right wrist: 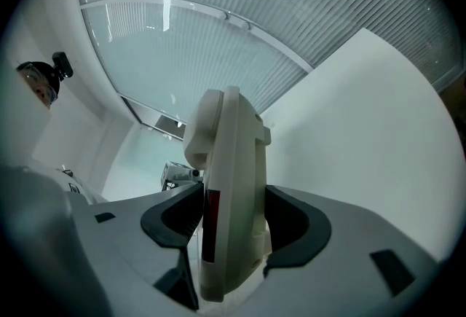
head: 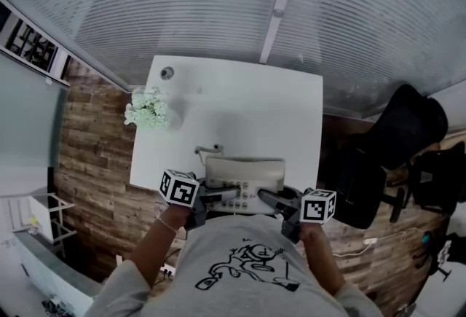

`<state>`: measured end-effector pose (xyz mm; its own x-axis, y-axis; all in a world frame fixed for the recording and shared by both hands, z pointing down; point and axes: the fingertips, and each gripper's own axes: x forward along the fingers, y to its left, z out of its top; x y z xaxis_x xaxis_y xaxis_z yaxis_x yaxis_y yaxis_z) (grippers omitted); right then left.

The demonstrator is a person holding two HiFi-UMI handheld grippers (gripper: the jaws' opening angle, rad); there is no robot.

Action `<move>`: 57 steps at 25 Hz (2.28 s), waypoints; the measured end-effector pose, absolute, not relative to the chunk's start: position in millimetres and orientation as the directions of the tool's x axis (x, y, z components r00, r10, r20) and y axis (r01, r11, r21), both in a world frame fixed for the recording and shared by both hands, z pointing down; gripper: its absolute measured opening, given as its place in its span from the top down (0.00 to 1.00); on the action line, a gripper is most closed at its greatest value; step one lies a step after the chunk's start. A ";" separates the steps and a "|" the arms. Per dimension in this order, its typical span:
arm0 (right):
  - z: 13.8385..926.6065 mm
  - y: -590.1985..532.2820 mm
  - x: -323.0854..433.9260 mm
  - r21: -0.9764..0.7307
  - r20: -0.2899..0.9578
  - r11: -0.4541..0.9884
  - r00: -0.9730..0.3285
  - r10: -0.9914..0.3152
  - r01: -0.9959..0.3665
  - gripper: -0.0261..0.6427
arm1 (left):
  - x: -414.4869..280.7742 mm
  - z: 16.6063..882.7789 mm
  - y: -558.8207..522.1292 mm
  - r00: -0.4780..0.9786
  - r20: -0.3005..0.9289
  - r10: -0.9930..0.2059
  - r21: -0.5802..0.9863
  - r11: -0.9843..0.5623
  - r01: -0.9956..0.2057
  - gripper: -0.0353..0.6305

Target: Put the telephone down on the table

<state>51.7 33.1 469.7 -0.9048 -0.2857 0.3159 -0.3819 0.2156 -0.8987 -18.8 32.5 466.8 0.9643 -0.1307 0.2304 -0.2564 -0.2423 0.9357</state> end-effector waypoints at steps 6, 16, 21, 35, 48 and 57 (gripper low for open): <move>476.8 18.1 75.2 -0.904 0.313 0.205 -0.906 -0.284 -0.376 0.55 | 3.3 470.7 16.8 0.962 0.238 -0.136 0.937 -0.230 -0.264 0.63; 483.1 5.1 95.4 -0.909 0.304 0.205 -0.914 -0.268 -0.363 0.55 | 23.5 475.2 4.2 0.957 0.251 -0.148 0.934 -0.222 -0.279 0.63; 484.4 -2.2 96.9 -0.910 0.303 0.198 -0.912 -0.277 -0.363 0.55 | 24.4 477.9 -2.2 0.958 0.240 -0.158 0.940 -0.209 -0.270 0.63; 490.4 -26.5 85.6 -0.911 0.308 0.164 -0.888 -0.342 -0.379 0.55 | 12.4 485.0 -30.2 0.963 0.246 -0.109 0.937 -0.225 -0.265 0.62; 511.4 -37.8 77.0 -0.908 0.320 0.148 -0.878 -0.356 -0.391 0.55 | 4.0 510.5 -40.6 0.960 0.260 -0.106 0.937 -0.211 -0.277 0.61; 529.9 -35.0 80.0 -0.912 0.325 0.118 -0.868 -0.376 -0.392 0.55 | 6.7 530.5 -40.9 0.955 0.282 -0.097 0.931 -0.213 -0.297 0.58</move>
<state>80.0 -35.0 529.9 -0.8678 -0.3762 0.3248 -0.3925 0.1178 -0.9122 6.7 -40.9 530.5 0.9545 -0.0967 0.2820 -0.2966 -0.2126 0.9310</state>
